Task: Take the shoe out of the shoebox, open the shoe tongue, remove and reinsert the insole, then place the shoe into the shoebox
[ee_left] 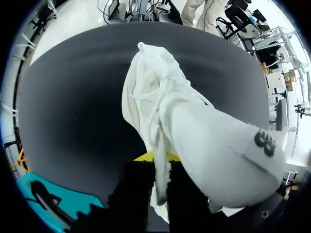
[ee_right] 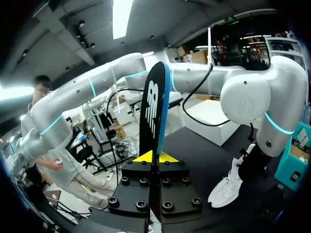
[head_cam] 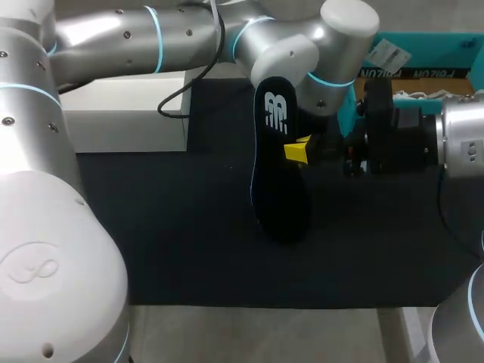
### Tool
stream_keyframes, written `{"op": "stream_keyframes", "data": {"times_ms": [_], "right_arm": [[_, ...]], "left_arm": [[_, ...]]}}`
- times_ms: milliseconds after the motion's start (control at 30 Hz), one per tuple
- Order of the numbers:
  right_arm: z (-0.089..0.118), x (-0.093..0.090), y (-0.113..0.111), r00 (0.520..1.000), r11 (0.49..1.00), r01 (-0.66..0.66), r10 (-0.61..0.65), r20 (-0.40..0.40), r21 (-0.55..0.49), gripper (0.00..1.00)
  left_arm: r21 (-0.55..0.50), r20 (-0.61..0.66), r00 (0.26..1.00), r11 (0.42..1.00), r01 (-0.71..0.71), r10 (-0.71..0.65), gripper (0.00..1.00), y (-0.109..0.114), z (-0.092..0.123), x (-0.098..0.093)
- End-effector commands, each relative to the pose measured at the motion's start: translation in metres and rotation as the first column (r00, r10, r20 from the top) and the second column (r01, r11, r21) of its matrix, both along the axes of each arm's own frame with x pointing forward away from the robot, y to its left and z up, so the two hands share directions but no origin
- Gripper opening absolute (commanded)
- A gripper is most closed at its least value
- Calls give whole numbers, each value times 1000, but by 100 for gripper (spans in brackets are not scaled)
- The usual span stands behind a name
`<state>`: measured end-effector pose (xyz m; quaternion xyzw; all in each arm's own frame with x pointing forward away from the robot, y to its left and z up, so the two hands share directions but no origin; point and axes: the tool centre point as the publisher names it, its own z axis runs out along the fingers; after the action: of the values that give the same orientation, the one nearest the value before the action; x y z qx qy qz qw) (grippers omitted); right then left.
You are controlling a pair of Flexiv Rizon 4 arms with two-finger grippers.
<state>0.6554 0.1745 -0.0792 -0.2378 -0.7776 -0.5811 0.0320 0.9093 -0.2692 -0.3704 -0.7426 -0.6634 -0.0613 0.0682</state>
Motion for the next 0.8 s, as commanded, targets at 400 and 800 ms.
{"op": "stream_keyframes", "data": {"times_ms": [400,800], "right_arm": [[-1,-1,1,1000,1000,4,-4,1,1,0],[0,6,-2,999,999,33,-33,15,-17,0]], "left_arm": [[-374,-3,1000,927,20,-22,100,11,77,-4],[-698,63,989,702,138,-132,100,3,156,3]]}}
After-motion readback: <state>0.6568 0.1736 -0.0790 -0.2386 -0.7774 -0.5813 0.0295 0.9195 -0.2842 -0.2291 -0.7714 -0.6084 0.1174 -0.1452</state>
